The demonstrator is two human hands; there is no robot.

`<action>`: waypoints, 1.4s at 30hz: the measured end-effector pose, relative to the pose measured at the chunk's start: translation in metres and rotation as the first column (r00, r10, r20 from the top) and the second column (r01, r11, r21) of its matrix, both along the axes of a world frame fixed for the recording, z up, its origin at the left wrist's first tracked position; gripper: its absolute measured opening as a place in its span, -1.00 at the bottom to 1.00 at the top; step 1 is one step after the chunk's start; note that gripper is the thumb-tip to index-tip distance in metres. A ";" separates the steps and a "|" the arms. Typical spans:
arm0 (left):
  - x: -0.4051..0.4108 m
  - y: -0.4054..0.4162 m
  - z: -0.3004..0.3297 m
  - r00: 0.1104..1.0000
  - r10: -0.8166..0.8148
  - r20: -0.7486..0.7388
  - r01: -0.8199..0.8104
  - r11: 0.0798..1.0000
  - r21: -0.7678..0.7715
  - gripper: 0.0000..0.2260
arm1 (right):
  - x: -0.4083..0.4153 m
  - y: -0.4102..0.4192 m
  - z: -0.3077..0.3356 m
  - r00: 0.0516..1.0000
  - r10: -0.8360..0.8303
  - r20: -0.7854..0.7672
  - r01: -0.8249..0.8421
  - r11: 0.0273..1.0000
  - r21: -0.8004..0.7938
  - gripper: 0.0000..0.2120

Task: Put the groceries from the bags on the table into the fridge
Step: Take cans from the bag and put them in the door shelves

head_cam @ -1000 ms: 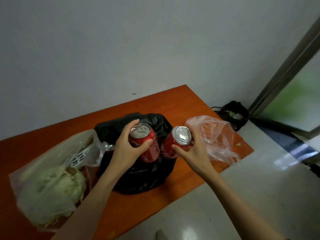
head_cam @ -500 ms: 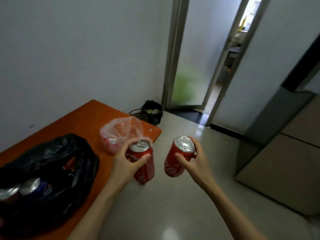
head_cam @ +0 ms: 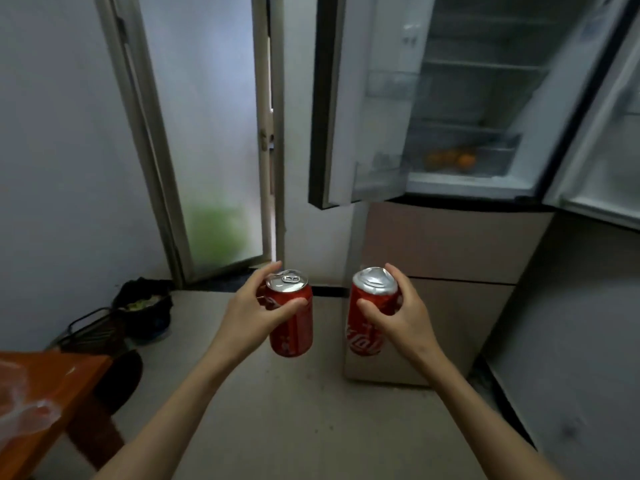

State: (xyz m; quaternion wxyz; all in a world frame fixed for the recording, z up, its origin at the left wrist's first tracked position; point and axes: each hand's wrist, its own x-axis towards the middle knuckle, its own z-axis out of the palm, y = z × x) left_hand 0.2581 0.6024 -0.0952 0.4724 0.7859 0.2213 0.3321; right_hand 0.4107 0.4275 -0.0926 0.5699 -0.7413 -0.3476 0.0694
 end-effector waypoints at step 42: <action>0.463 0.072 0.111 0.851 0.493 0.182 -0.522 0.751 0.404 -0.40 | 0.456 0.186 0.117 0.959 0.181 0.219 -0.221 0.959 0.175 -0.38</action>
